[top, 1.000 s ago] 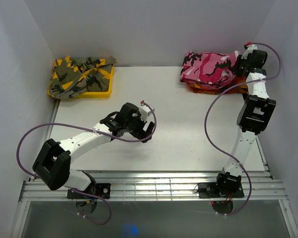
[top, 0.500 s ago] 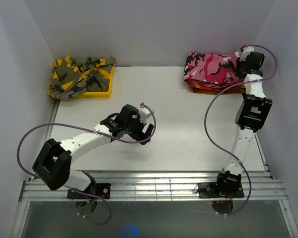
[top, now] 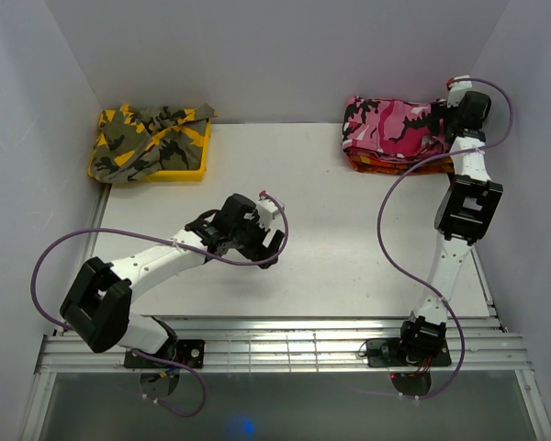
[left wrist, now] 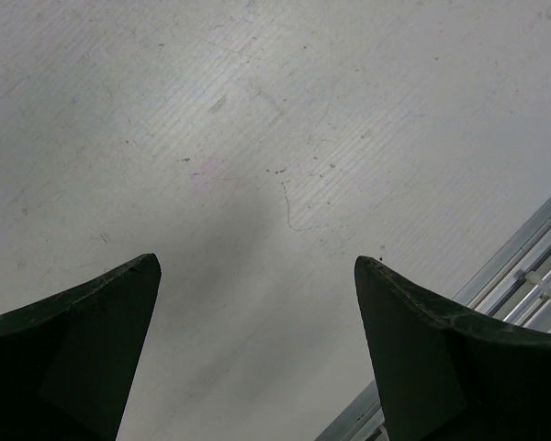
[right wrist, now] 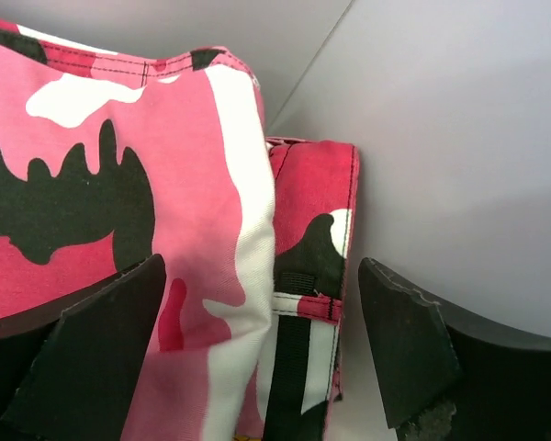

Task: Fold and stack the trousers
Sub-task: Neatly place the folded trousers to the corner

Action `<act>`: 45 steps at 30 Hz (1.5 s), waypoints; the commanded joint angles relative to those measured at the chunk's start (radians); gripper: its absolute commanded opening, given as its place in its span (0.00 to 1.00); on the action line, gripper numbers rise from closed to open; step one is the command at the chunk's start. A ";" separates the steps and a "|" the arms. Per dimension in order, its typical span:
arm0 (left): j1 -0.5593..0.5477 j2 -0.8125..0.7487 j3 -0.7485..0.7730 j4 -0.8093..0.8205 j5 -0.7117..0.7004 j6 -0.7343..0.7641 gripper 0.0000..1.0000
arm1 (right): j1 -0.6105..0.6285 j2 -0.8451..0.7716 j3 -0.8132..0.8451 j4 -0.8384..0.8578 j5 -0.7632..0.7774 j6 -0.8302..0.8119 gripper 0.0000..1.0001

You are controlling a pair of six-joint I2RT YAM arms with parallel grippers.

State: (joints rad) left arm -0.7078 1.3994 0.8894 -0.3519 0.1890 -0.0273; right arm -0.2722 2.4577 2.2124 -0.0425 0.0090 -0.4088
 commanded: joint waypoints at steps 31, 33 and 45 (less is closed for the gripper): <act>0.674 0.037 0.326 -0.277 0.285 0.099 0.98 | 0.304 -0.999 -0.909 -0.565 -0.592 0.154 0.90; 0.674 -0.028 0.269 -0.288 0.258 0.144 0.98 | 0.314 -1.080 -0.976 -0.566 -0.560 0.125 0.90; 0.674 -0.169 0.129 -0.322 0.268 0.181 0.98 | 0.317 -1.316 -1.194 -0.519 -0.458 0.087 0.90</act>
